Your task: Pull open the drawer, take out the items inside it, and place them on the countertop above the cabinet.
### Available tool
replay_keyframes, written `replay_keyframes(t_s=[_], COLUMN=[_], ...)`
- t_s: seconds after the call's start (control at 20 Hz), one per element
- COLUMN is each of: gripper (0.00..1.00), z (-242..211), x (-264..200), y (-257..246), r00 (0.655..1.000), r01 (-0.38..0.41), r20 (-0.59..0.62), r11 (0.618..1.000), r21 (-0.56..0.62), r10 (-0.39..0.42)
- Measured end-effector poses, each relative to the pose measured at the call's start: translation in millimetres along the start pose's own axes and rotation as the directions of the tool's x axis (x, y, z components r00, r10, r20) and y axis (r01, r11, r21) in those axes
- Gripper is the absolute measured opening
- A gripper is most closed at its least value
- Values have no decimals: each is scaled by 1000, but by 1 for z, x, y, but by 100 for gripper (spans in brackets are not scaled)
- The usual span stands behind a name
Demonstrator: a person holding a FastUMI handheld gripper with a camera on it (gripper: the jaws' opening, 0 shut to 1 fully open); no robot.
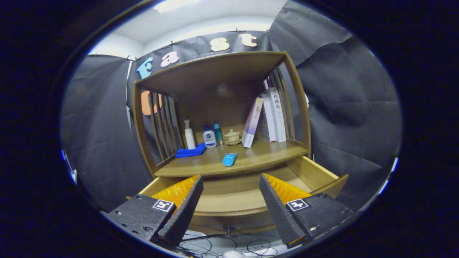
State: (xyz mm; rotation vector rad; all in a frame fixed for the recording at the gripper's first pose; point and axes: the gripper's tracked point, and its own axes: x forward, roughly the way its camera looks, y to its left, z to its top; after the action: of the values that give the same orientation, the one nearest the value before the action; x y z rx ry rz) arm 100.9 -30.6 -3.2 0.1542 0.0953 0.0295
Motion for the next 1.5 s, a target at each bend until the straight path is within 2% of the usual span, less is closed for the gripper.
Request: replay_keyframes(t_s=[0.1, 0.4, 0.65, 1.1, 1.5], gripper=[99, 100, 100, 100, 100], z=[-18, -71, -117, -146, -150], x=[-7, -33, -40, -9, 8], y=[6, 6, 8, -4, -11], r00=[1000, 999, 997, 990, 987], r01=[-11, 42, 48, 78, 89], r20=[0, 8, -48, -103, -120], r11=[1000, 988, 986, 985, 988], r21=[-26, -151, -161, -151, -129], r10=[11, -41, -57, -94, -105])
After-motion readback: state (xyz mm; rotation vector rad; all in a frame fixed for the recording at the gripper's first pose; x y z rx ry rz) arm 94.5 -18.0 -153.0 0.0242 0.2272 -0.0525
